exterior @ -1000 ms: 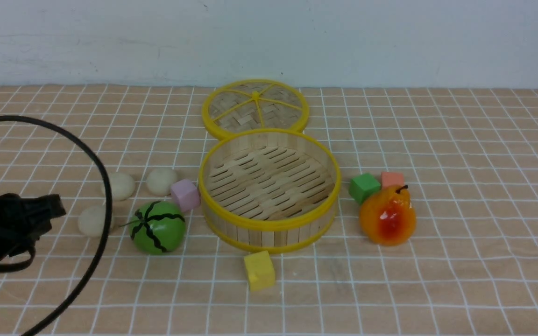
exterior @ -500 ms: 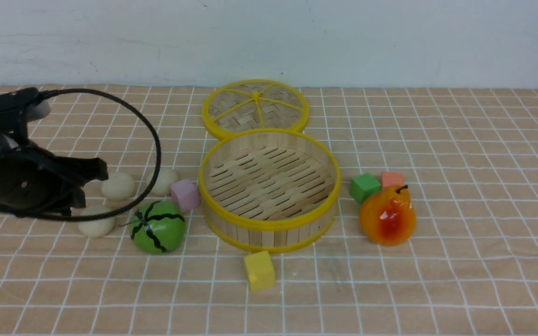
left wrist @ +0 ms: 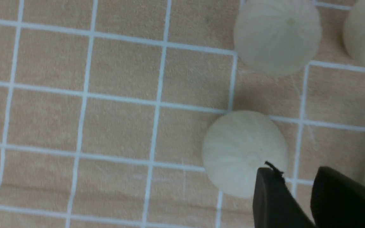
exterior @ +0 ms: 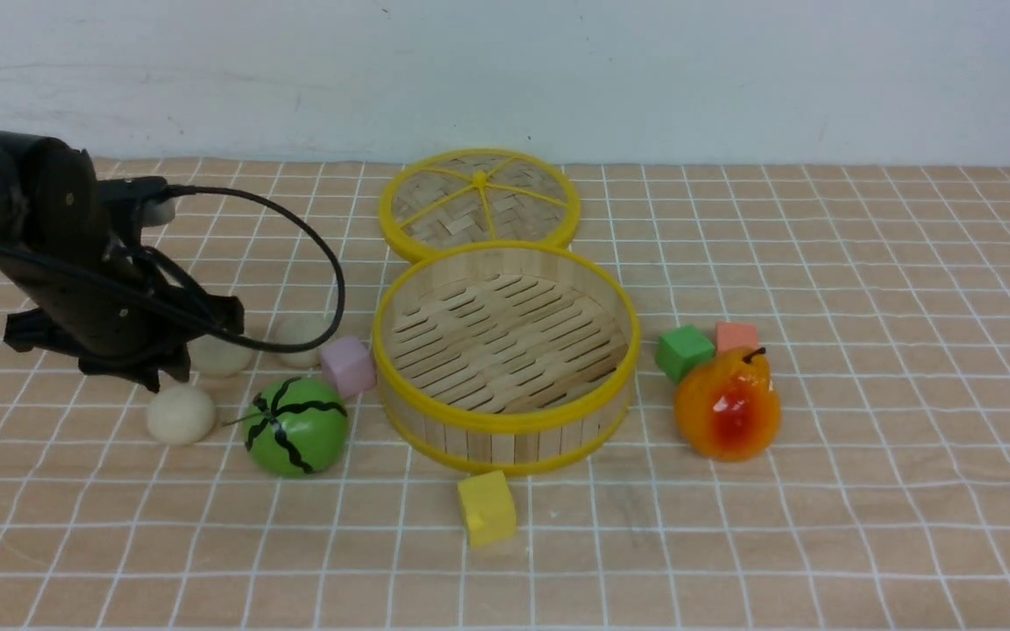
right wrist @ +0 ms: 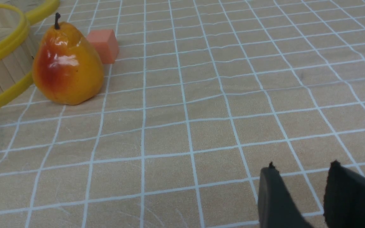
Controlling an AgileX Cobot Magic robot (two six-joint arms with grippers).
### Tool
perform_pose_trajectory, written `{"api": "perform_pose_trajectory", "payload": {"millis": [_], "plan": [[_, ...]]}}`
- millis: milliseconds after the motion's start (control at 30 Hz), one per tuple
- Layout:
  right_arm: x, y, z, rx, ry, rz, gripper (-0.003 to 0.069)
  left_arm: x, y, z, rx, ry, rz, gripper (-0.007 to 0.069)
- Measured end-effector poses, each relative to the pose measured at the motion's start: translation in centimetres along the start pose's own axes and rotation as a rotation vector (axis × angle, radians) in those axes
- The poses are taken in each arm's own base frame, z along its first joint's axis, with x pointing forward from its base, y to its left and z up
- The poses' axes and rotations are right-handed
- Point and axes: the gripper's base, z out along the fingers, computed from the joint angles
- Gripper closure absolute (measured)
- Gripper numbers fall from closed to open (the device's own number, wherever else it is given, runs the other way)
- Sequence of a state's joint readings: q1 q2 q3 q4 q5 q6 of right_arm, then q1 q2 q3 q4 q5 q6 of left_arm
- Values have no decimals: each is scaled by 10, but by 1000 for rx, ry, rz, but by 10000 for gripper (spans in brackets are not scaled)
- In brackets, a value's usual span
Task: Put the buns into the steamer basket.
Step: Use the left arm to grab a steamed stuffed bun
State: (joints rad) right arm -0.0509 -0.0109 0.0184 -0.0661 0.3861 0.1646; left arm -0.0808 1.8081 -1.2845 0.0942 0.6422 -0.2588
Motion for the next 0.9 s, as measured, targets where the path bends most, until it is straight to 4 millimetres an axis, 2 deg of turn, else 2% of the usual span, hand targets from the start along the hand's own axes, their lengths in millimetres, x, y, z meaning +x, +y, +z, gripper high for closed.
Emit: {"api": "perform_pose_trajectory", "payload": {"millis": [433, 900], "plan": [[0, 0, 0, 0, 0, 0, 418, 0, 2, 24, -35, -7, 65, 419], [0, 0, 0, 0, 0, 0, 418, 0, 2, 25, -37, -11, 45, 405]]}}
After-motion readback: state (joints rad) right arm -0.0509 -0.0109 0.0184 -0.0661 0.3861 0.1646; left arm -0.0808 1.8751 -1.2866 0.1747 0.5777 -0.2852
